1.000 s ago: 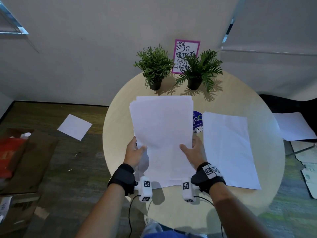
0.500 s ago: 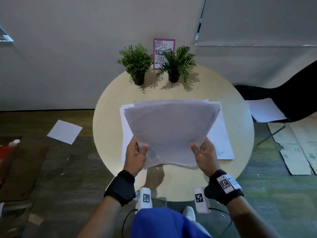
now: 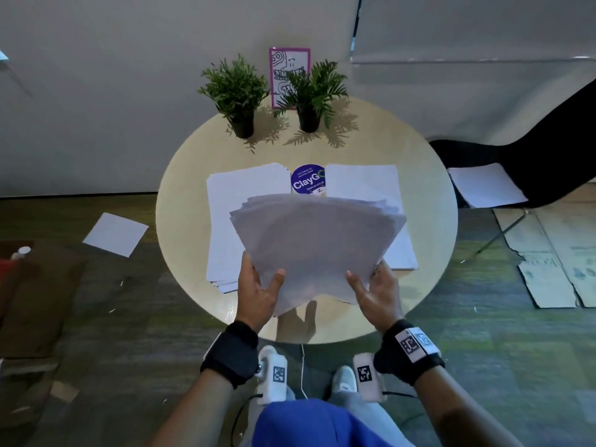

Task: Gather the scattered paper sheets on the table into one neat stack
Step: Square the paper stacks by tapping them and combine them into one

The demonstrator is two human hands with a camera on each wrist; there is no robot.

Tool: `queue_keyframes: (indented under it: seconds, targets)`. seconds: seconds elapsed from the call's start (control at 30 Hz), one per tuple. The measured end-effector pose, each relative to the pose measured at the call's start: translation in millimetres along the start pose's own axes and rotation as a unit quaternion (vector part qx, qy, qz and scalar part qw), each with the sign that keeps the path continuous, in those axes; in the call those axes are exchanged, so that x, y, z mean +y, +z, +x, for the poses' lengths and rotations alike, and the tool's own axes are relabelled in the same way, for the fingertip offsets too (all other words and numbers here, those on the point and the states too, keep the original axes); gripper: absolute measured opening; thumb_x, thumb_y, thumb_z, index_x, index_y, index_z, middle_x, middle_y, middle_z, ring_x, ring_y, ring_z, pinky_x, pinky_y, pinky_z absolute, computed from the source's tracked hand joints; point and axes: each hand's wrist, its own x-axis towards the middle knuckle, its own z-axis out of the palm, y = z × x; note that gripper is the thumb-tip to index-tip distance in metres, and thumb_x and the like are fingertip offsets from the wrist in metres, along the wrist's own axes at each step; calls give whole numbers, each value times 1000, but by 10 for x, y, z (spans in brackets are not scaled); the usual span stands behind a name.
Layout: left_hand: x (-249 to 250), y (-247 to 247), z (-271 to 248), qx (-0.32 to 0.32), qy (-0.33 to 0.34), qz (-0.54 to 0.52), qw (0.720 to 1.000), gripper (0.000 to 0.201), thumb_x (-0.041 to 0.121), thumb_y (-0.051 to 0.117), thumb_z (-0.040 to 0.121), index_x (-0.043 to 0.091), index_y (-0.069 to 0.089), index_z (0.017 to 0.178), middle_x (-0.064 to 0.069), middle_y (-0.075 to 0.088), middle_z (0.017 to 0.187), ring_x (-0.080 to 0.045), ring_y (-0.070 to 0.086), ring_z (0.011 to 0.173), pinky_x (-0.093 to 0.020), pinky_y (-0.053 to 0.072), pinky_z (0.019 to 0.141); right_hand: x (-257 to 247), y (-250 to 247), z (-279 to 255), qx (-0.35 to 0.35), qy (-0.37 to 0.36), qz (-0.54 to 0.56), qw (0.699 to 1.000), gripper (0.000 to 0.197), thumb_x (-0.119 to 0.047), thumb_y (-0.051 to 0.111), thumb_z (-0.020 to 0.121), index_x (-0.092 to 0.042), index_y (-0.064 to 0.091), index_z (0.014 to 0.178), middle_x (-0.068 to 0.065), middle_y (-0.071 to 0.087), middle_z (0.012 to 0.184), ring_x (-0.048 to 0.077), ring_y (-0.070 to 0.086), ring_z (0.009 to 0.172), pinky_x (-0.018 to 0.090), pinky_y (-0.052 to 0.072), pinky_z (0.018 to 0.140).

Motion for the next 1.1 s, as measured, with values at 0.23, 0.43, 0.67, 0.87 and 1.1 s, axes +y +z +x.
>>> queue_keyframes:
  seconds: [0.23,0.43,0.67,0.87,1.1]
  targets:
    - [149,86,34,49,22,-17,998,38,6,59,92,4,49,128,-3,64,117,-8,61,108,-25,51,91,-129,83,-10,41,-33,-14,999,14,2,64,92,-6,62,103,1,70,93,-3,66,82,14,52,72]
    - [128,-6,-38,25,30,-45,998,50,13,69,83,-1,47,125,-11,62,116,-19,60,110,-33,50,96,-63,-65,-122,29,-2,55,998,33,-3,75,83,-25,60,102,5,72,104,19,68,97,26,53,88]
    - [193,181,2,49,42,3,998,35,3,52,99,4,46,133,5,61,117,-1,59,107,-12,48,83,-125,-2,-66,73,-31,-27,996,13,1,63,93,-3,54,101,-5,63,90,-15,59,80,4,43,72]
    - [15,204,-120,31,8,-4,999,47,1,56,96,5,39,140,2,60,123,-3,59,112,-18,51,88,84,-15,-138,38,2,-41,998,18,-14,65,94,-23,56,107,-5,67,103,-3,63,97,13,48,84]
    - [-128,275,-114,53,-19,12,998,40,6,48,101,13,40,139,4,60,124,-2,58,111,-15,49,88,157,6,-123,42,37,-73,996,15,-3,58,97,-8,54,110,-6,65,99,-11,61,89,11,48,78]
